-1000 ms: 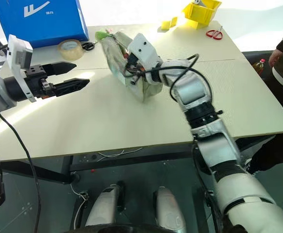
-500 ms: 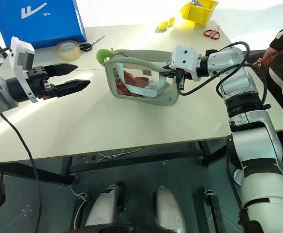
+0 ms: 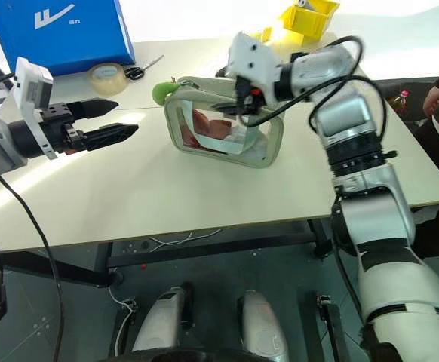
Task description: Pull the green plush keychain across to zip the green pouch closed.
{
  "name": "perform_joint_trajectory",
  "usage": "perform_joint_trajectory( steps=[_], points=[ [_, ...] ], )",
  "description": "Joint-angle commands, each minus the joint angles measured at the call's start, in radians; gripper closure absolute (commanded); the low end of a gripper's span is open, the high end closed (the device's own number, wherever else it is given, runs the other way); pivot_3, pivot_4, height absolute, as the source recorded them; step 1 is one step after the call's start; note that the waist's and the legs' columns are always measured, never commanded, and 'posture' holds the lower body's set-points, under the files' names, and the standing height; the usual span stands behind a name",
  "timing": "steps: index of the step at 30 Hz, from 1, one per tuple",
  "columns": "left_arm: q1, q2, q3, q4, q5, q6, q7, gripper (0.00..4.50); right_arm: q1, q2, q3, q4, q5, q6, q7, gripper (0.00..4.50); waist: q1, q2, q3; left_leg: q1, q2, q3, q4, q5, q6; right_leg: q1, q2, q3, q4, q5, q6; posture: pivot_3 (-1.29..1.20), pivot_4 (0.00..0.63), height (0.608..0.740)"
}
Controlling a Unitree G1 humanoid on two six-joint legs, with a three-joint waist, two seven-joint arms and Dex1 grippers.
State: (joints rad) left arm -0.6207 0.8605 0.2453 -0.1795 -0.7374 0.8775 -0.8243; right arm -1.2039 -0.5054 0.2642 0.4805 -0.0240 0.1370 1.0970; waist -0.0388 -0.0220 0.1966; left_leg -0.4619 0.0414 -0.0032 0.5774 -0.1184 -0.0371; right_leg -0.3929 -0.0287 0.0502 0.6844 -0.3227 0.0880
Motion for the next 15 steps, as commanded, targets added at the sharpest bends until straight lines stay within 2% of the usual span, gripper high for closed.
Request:
perform_joint_trajectory(
  steps=[1,4,5,7,11,15],
  points=[
    [-0.017,0.009,0.012,-0.031,0.003,-0.017,0.006,0.0,-0.009,0.017,0.003,0.007,-0.04,0.018,-0.054,1.39,0.004,0.0,0.0,0.0,0.0,0.0,0.0,0.0,0.0,0.0,0.0,0.0,0.0,0.0,0.0,0.0,0.15,0.74],
    [-0.005,0.011,0.026,-0.042,-0.003,-0.009,0.016,0.0,-0.02,0.031,0.004,0.056,-0.066,0.025,-0.091,1.39,0.005,0.0,0.0,0.0,-0.001,0.0,0.001,0.0,0.0,0.0,-0.001,0.0,0.0,0.0,0.0,0.0,0.15,0.74],
    [0.0,0.013,0.03,-0.047,-0.006,-0.007,0.017,0.0,-0.021,0.032,0.004,0.068,-0.07,0.022,-0.096,1.62,0.005,0.0,0.0,0.0,-0.001,0.0,0.001,0.0,0.0,0.0,-0.001,0.0,0.0,0.0,0.0,0.0,0.15,0.74],
    [0.007,0.016,0.038,-0.053,-0.009,-0.004,0.02,0.0,-0.021,0.029,0.009,0.081,-0.077,0.016,-0.091,2.23,0.002,0.0,0.0,0.0,-0.001,0.0,0.0,0.0,0.0,0.0,-0.001,0.0,0.0,0.0,0.0,0.0,0.15,0.74],
    [0.006,0.016,0.041,-0.049,-0.006,-0.007,0.028,0.0,-0.019,0.029,0.008,0.088,-0.08,0.009,-0.082,4.3,-0.004,0.0,0.0,0.0,-0.001,0.0,0.0,0.0,0.0,0.0,0.0,0.0,0.0,0.0,0.0,0.0,0.15,0.74],
    [0.006,0.018,0.041,-0.042,-0.002,-0.014,0.027,0.0,-0.005,0.039,-0.006,0.062,-0.045,-0.084,-0.047,4.42,-0.004,0.0,0.0,0.0,0.0,0.0,0.0,0.0,0.0,0.0,0.0,0.0,0.0,0.0,0.0,0.0,0.15,0.74]
  ],
)
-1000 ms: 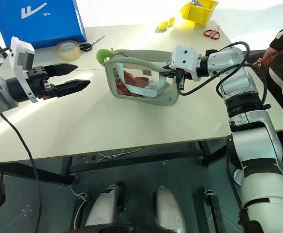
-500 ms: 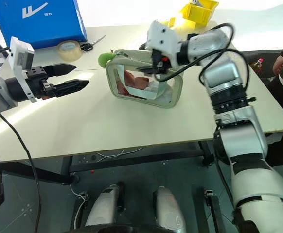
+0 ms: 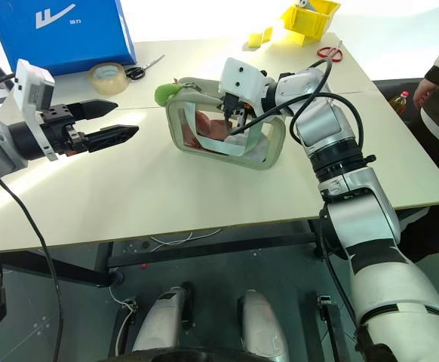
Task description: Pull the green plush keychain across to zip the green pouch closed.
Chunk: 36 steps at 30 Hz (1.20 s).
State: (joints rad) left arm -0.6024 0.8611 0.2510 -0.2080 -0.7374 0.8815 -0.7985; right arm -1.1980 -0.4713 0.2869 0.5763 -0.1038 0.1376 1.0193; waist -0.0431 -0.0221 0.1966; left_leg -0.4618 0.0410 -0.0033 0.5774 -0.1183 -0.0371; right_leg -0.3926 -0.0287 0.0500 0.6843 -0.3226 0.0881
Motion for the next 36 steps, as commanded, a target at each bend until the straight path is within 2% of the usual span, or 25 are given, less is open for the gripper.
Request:
perform_joint_trajectory(
  steps=[1,4,9,14,19,22,25,30,36],
  points=[
    [-0.012,0.021,0.039,-0.009,0.0,-0.021,0.0,0.0,-0.006,0.011,-0.041,-0.057,0.064,-0.121,0.053,4.42,0.0,0.0,0.0,0.0,0.0,0.0,0.0,0.0,0.0,0.0,0.0,0.0,0.0,0.0,0.0,0.0,0.15,0.74],
    [-0.019,0.034,0.058,0.017,0.007,-0.027,0.001,0.0,-0.005,0.026,-0.062,-0.078,0.109,-0.236,0.089,4.42,-0.004,0.0,0.0,0.0,0.0,0.0,0.0,0.0,0.0,0.0,0.0,0.0,0.0,0.0,0.0,0.0,0.15,0.74],
    [-0.014,0.045,0.062,0.022,0.008,-0.037,-0.002,0.0,0.009,0.036,-0.037,-0.038,0.094,-0.364,0.118,4.42,0.0,0.0,0.0,0.0,0.001,0.0,-0.001,0.0,0.0,-0.001,0.001,0.0,0.0,0.0,0.0,0.0,0.15,0.74],
    [-0.004,0.049,0.07,0.002,0.0,-0.029,0.003,0.0,0.036,0.059,-0.015,-0.052,0.057,-0.345,0.093,4.42,0.001,0.0,0.0,0.0,0.001,0.0,0.0,0.0,-0.001,0.0,0.0,0.0,0.0,0.0,0.0,0.0,0.15,0.74],
    [0.011,0.064,0.08,-0.001,0.002,-0.025,-0.004,0.0,0.116,0.03,-0.006,-0.209,0.124,-0.265,0.224,4.42,0.002,0.0,0.0,0.0,0.001,-0.001,0.0,0.0,-0.001,0.001,0.0,0.0,0.0,0.0,0.0,0.0,0.15,0.74],
    [0.01,0.068,0.076,0.008,0.006,-0.031,-0.011,0.0,0.122,0.024,-0.018,-0.247,0.138,-0.201,0.232,4.42,0.001,0.0,0.0,0.0,0.001,-0.001,0.0,0.0,-0.001,0.001,0.0,0.0,0.001,0.0,0.0,0.0,0.15,0.74],
    [-0.008,0.066,0.06,0.027,0.015,-0.039,-0.017,0.0,0.111,0.024,-0.033,-0.251,0.134,-0.162,0.203,3.31,0.001,0.0,0.0,0.001,0.001,-0.001,0.0,0.0,-0.001,0.001,0.001,0.0,0.001,0.0,0.0,0.0,0.15,0.74],
    [-0.029,0.065,0.041,0.05,0.026,-0.05,-0.035,0.0,0.101,-0.02,-0.085,-0.313,0.173,-0.052,0.194,0.75,0.003,0.0,0.0,0.0,0.001,0.0,0.0,0.0,-0.001,0.001,0.0,0.0,0.001,0.0,0.0,0.0,0.15,0.74],
    [-0.023,0.071,0.033,0.058,0.032,-0.047,-0.065,0.0,0.116,-0.171,-0.162,-0.362,0.24,0.086,0.255,0.75,0.008,0.0,0.0,0.0,0.001,0.0,0.0,0.0,-0.001,0.001,0.0,0.0,0.0,0.0,-0.001,0.0,0.15,0.74]
  ],
)
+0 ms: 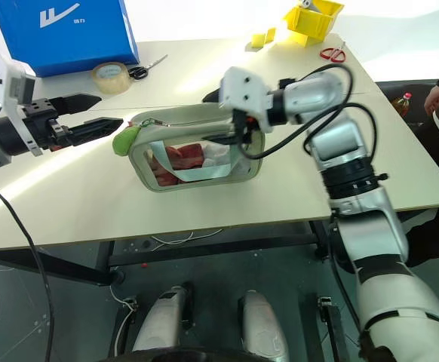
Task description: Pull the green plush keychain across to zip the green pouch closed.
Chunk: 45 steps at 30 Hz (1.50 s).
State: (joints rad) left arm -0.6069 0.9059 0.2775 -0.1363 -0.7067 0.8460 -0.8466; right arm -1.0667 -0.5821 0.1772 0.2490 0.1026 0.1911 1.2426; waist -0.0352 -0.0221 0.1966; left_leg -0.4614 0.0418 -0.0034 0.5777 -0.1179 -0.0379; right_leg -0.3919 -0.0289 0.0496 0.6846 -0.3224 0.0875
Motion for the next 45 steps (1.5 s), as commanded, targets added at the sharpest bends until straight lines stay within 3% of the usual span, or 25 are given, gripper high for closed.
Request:
perform_joint_trajectory(
  steps=[1,9,12,17,18,26,29,36,45],
  points=[
    [-0.015,0.027,0.004,-0.018,0.0,-0.008,-0.022,0.0,0.003,-0.09,-0.052,-0.038,0.037,0.038,0.053,0.75,-0.001,0.0,0.0,0.0,0.0,0.0,0.0,0.0,0.0,0.0,0.0,0.0,0.0,0.0,0.0,0.0,0.15,0.74],
    [-0.015,0.033,-0.022,-0.022,0.011,-0.015,-0.041,0.0,0.089,-0.137,-0.013,0.028,0.001,-0.013,0.079,0.75,-0.011,0.0,0.0,0.0,0.0,0.001,0.0,0.0,0.0,-0.001,0.001,0.001,0.0,0.0,0.0,0.0,0.15,0.74],
    [-0.022,0.035,-0.023,-0.021,0.013,-0.012,-0.041,0.0,0.078,-0.12,-0.007,0.072,-0.009,-0.033,0.055,1.62,-0.009,0.0,0.0,0.0,0.0,0.001,0.0,0.0,0.0,-0.001,0.001,0.001,0.0,0.0,0.0,0.0,0.15,0.74],
    [0.016,0.046,-0.024,-0.038,0.021,-0.006,-0.05,0.0,0.082,-0.103,-0.013,0.062,0.005,-0.029,0.048,4.26,-0.008,0.0,0.0,0.0,0.0,0.001,0.0,0.0,0.0,-0.001,0.001,0.001,0.0,0.0,0.0,0.0,0.15,0.74],
    [0.025,0.046,-0.025,-0.042,0.023,-0.007,-0.05,0.0,0.084,-0.101,-0.016,0.05,0.01,-0.021,0.047,4.41,-0.008,0.0,0.0,0.0,0.0,0.001,0.0,0.0,0.0,-0.001,0.001,0.001,0.0,0.0,0.0,0.0,0.15,0.74],
    [0.075,0.049,-0.053,-0.078,0.026,-0.004,-0.072,0.0,0.104,-0.103,-0.021,-0.032,0.028,0.033,0.043,4.41,-0.008,0.0,0.0,0.0,0.001,0.001,0.0,0.0,0.0,-0.001,0.001,0.001,0.0,0.0,0.0,0.0,0.15,0.74],
    [0.076,0.048,-0.055,-0.062,0.041,-0.018,-0.081,0.9,0.107,-0.106,-0.021,-0.023,0.02,0.025,0.037,4.5,-0.008,0.0,0.0,0.0,0.001,0.001,0.0,0.0,0.0,-0.001,0.001,0.001,0.0,0.0,0.0,0.0,0.15,0.74],
    [0.062,0.058,-0.056,-0.033,0.06,-0.031,-0.1,4.4,0.105,-0.11,-0.022,-0.017,0.017,0.022,0.033,4.5,-0.008,0.0,0.0,0.0,0.001,0.001,0.0,0.0,0.0,-0.001,0.001,0.001,0.0,0.0,0.0,0.0,0.15,0.74],
    [-0.09,0.023,-0.035,0.008,0.006,0.018,-0.089,4.4,0.118,-0.102,-0.014,-0.027,0.016,0.016,0.025,4.5,-0.005,0.0,0.0,-0.001,0.0,0.001,0.0,0.0,0.0,-0.001,0.001,0.001,0.0,0.0,0.0,0.0,0.15,0.74]
  ],
)
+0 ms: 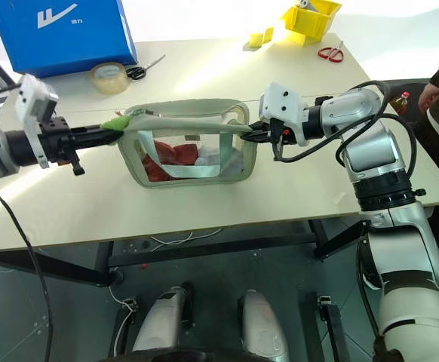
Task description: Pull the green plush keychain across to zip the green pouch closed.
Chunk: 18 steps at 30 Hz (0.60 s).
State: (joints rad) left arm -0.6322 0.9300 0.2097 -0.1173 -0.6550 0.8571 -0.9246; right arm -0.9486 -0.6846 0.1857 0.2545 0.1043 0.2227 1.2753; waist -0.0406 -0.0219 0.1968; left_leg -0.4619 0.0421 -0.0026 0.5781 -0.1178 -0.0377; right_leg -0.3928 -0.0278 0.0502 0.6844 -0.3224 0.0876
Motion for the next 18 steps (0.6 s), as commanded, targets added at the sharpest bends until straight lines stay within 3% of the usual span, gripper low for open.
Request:
perform_joint_trajectory(
  steps=[1,11,18],
  points=[
    [-0.087,-0.002,0.022,-0.004,-0.045,0.005,-0.02,4.4,0.001,0.003,-0.02,-0.032,0.014,-0.016,-0.01,4.5,0.001,0.0,0.0,0.0,0.0,0.0,0.0,0.0,0.0,0.0,0.0,0.0,0.0,0.0,0.0,0.0,0.15,0.74],
    [-0.082,0.018,-0.057,0.045,0.065,-0.099,-0.077,4.4,0.006,0.013,-0.02,-0.05,0.014,-0.019,-0.024,4.5,-0.003,0.0,0.0,0.0,0.0,0.0,0.0,0.0,0.0,0.0,0.001,0.0,0.0,0.0,0.0,0.0,0.15,0.74],
    [-0.172,-0.091,-0.112,0.043,0.073,-0.116,-0.047,4.4,-0.001,0.025,-0.015,-0.043,0.012,-0.019,-0.035,4.5,0.007,0.0,0.0,0.0,0.0,0.0,0.001,0.0,0.0,0.001,0.001,0.0,0.0,0.0,0.0,0.0,0.15,0.74]
  ],
)
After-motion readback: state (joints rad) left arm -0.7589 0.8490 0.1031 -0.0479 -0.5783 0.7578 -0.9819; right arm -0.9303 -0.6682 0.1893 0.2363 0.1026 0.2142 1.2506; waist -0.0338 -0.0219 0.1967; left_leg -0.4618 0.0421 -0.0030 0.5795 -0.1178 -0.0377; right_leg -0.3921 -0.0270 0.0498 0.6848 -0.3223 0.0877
